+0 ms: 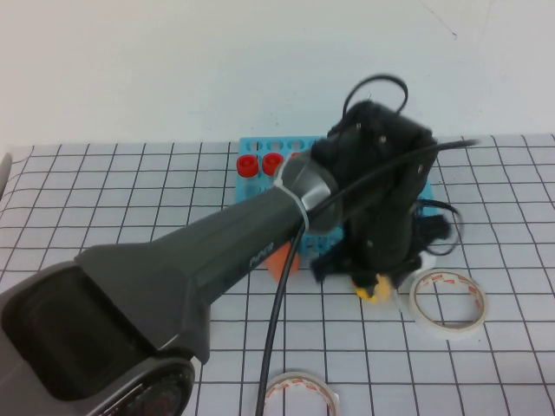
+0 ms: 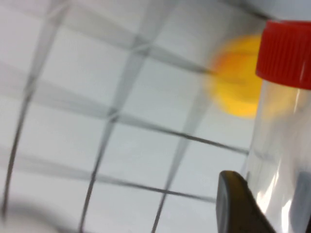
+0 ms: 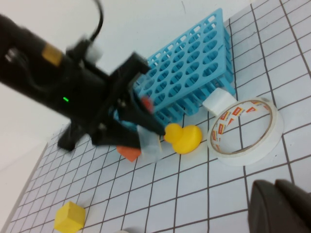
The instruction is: Place the test tubes
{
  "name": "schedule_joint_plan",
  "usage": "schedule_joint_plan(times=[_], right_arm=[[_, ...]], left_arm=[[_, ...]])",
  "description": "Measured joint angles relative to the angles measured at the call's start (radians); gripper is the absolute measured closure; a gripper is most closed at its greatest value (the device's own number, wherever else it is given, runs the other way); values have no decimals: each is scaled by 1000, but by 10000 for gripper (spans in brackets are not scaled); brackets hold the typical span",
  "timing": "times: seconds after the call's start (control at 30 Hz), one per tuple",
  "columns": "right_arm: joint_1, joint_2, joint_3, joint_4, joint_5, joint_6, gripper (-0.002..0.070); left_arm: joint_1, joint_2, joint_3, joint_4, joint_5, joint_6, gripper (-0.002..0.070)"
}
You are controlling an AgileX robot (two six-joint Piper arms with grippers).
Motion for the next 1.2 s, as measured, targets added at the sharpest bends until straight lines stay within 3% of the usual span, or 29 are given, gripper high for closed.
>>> schedule_joint_plan(times=[0.2, 0.33, 0.43, 0.67, 0.93, 1.2], right_arm=[[0, 0, 0, 0, 0, 0, 678], [0, 0, 0, 0, 0, 0, 678], [0, 0, 0, 0, 0, 0, 678], [0, 0, 0, 0, 0, 0, 678], [0, 0, 0, 0, 0, 0, 678], [0, 0, 0, 0, 0, 0, 678]], left_arm=[[0, 0, -95, -182, 12, 791, 466], [0, -6, -109, -223, 17, 1036, 466], [6, -29, -109, -224, 22, 1071, 466], [62, -156, -57, -144, 23, 973, 466], [67, -477, 288, 84, 23, 917, 466], [67, -807, 636, 220, 19, 912, 466]])
